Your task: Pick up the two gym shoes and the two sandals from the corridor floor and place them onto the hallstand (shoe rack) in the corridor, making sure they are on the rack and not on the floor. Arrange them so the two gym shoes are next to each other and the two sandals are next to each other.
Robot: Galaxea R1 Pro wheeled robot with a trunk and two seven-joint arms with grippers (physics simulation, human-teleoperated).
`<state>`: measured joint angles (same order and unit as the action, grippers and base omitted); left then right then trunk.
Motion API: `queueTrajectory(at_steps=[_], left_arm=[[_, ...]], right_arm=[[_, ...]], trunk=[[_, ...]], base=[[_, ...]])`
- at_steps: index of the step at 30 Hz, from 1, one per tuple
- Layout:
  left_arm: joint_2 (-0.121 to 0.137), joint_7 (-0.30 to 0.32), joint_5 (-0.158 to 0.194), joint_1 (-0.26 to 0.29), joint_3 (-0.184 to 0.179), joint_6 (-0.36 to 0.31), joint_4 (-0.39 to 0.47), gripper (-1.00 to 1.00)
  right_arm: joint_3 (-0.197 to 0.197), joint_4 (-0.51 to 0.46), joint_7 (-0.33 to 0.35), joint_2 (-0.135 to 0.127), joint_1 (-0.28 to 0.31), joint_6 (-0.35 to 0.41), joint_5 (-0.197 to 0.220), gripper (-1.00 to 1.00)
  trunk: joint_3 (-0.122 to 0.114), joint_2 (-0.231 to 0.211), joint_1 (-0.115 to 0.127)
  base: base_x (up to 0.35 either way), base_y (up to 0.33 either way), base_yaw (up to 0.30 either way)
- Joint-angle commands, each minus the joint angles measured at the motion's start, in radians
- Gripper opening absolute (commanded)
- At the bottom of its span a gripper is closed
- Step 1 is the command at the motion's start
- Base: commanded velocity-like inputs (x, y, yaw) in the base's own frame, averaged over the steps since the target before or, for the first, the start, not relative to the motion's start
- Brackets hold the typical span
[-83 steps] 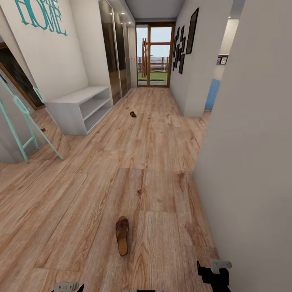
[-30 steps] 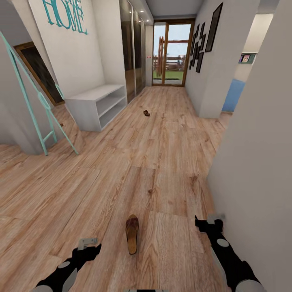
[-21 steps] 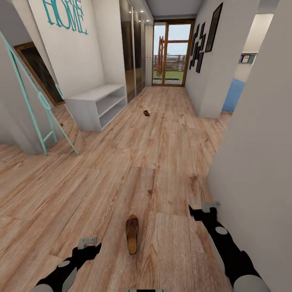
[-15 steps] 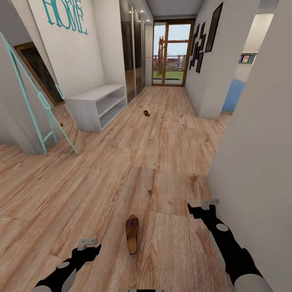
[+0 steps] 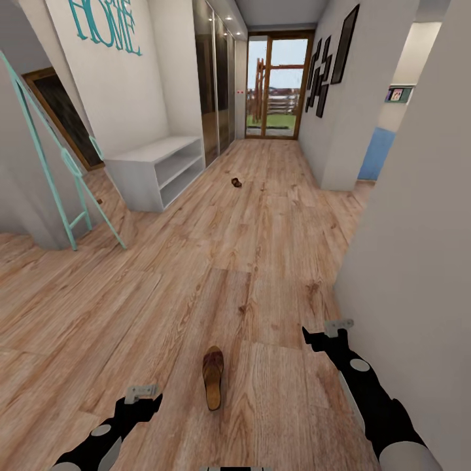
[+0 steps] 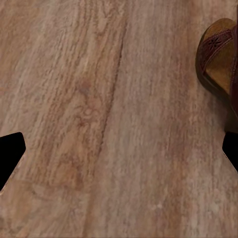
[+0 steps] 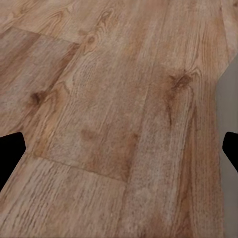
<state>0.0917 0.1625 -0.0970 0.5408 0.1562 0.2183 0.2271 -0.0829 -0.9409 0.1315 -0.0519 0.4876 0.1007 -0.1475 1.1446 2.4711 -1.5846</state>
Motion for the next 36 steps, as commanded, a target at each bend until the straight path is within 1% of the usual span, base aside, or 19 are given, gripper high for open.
queueTrajectory(at_steps=[1,4,16,29,36], left_arm=[[0.000,0.005,-0.011,0.001,0.009,0.012,-0.002,1.00],[0.002,0.005,-0.011,0.001,0.009,0.034,-0.005,1.00],[-0.001,0.005,-0.006,0.001,0.010,0.047,-0.006,1.00],[-0.005,0.005,-0.004,0.001,0.012,0.047,-0.006,1.00],[-0.005,0.005,-0.004,0.001,0.012,0.047,-0.007,1.00]], right_arm=[[-0.003,-0.002,0.007,0.001,0.000,0.005,-0.010,1.00],[-0.002,-0.002,0.007,0.001,0.000,0.006,-0.011,1.00],[0.000,-0.004,0.007,0.001,0.000,0.007,-0.011,1.00],[0.000,-0.004,0.007,0.001,0.000,0.007,-0.011,1.00],[0.000,-0.004,0.007,0.001,0.000,0.007,-0.011,1.00]], trunk=[[0.001,0.000,0.000],[0.001,0.000,0.000],[0.001,0.000,0.000],[0.001,0.000,0.000],[0.001,0.000,0.000]], base=[[0.000,0.000,0.000],[0.000,0.000,0.000],[0.012,-0.002,0.000],[0.201,-0.100,0.000],[0.090,-0.043,0.000]])
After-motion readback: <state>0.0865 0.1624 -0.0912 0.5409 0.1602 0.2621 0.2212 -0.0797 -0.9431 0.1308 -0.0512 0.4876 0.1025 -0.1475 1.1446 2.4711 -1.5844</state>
